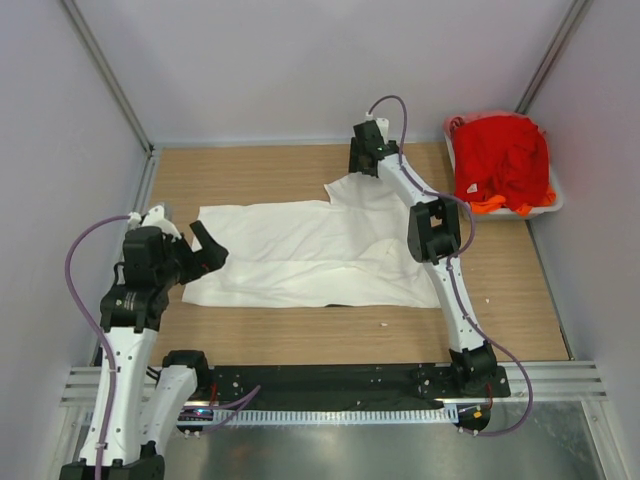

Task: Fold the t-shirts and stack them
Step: Fold the tshirt

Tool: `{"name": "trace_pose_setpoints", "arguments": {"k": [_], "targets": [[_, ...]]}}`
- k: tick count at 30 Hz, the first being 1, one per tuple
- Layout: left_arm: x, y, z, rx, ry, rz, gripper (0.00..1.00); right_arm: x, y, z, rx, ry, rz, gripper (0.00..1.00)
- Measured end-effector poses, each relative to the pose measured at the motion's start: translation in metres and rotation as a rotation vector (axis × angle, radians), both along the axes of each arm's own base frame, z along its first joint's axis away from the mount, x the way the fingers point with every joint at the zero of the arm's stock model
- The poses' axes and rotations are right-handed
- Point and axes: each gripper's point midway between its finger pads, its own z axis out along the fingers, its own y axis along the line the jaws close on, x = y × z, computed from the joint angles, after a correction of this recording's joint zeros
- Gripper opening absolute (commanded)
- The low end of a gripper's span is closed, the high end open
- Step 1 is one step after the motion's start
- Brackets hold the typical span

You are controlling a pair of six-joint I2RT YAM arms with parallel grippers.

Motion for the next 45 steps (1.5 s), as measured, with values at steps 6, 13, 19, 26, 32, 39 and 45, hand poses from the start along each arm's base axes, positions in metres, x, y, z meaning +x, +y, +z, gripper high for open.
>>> {"name": "trace_pose_setpoints", "arguments": {"k": [6,13,19,26,32,39,45], "targets": [[0.001,0.003,-0.001,-0.009,0.006,0.005,1.0,0.009,0.0,-0.01,0.012,-0.02,-0.007,0.81],[0.002,0.007,-0.001,-0.005,0.006,0.017,1.0,0.013,0.007,-0.011,0.045,-0.03,0.013,0.34],[0.003,0.008,-0.001,-0.006,0.004,0.019,1.0,0.017,0.012,-0.013,0.065,-0.05,0.026,0.01],[0.018,0.015,-0.023,-0.005,0.107,0.075,1.0,-0.006,0.001,-0.007,0.033,-0.01,0.026,0.01],[0.076,0.03,-0.053,0.01,0.286,0.185,1.0,-0.045,-0.02,0.029,0.01,0.007,0.009,0.01],[0.2,0.053,-0.049,0.055,0.278,0.29,0.82,-0.068,-0.024,0.094,0.081,-0.093,0.013,0.01],[0.264,0.069,-0.089,0.114,0.332,0.338,0.75,-0.108,-0.022,0.07,0.155,-0.022,0.036,0.01]]}}
